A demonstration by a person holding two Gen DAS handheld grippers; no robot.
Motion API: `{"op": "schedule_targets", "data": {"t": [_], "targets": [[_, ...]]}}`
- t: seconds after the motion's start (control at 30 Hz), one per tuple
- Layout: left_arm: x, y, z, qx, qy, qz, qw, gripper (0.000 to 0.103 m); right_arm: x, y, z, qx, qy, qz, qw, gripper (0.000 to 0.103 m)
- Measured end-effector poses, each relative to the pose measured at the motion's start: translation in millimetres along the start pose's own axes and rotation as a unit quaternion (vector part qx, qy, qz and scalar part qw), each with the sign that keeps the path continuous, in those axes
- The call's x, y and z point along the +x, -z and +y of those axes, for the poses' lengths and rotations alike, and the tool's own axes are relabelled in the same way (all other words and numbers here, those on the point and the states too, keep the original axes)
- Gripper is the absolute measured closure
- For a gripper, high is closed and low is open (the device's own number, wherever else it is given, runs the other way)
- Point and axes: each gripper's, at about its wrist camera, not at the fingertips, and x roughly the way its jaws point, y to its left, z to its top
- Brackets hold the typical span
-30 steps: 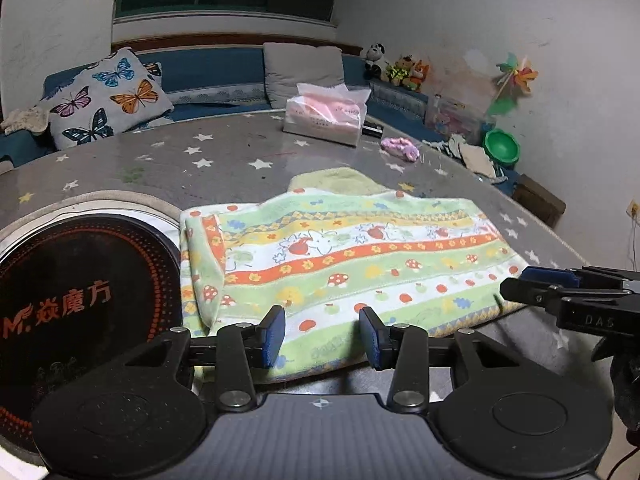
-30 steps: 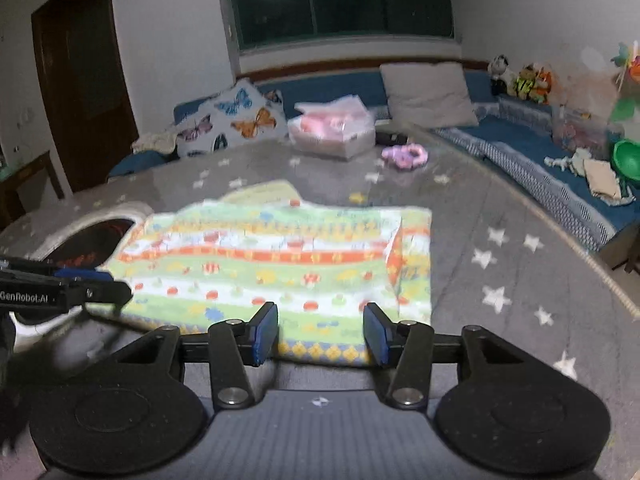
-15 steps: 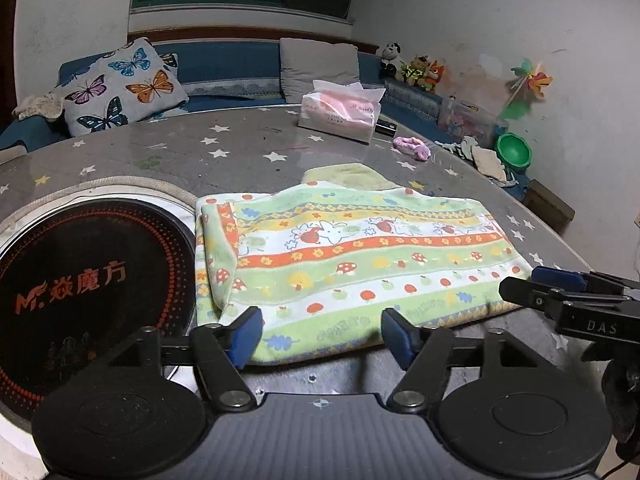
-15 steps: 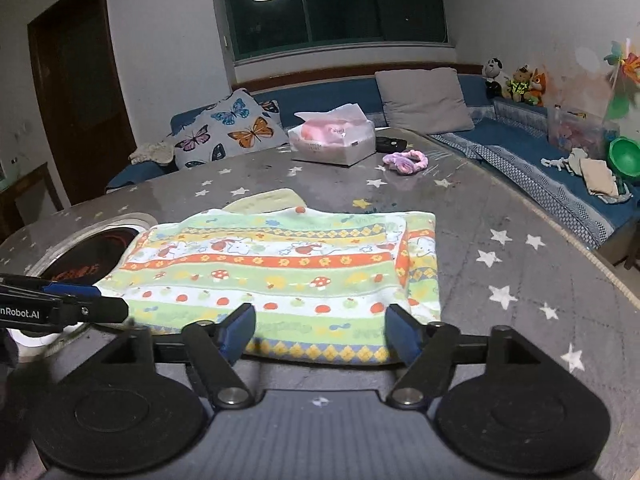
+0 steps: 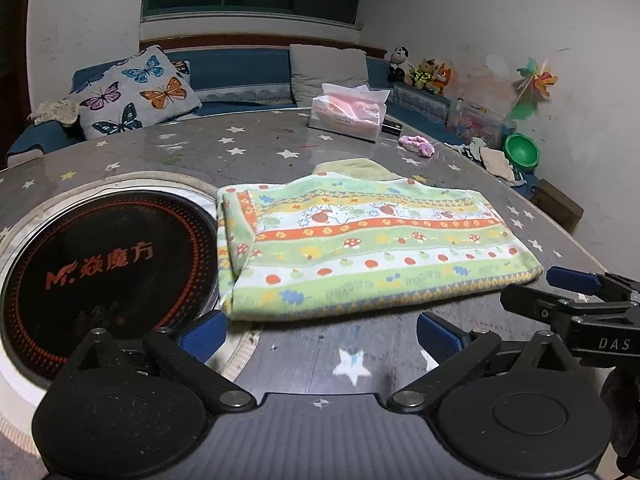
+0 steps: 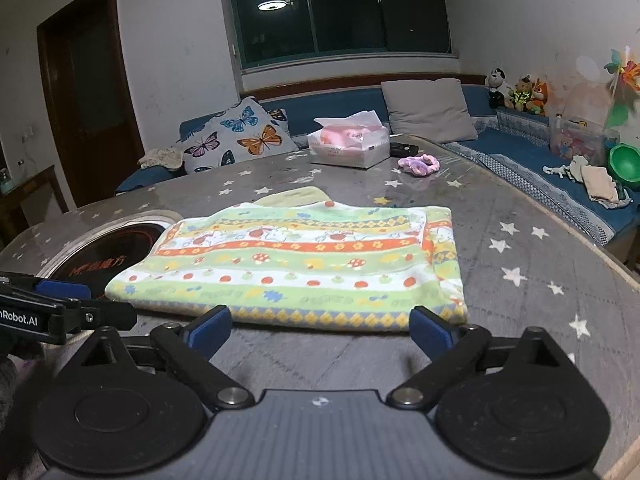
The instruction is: Fold clothes
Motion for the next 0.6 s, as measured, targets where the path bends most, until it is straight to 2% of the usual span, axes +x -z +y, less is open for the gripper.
{"op": "schedule_targets", "data": {"t": [0.37, 0.6], "targets": [[-23, 16, 2, 0.002, 0.0, -0.015, 0.9999, 0.0, -19, 16, 22, -0.019, 0.004, -0.01, 1.0, 0.0], [-29, 23, 3, -0.004, -0.007, -0.008, 0.9999, 0.0, -25, 24, 29, -0.017, 0.006, -0.011, 1.0, 0.0]]}}
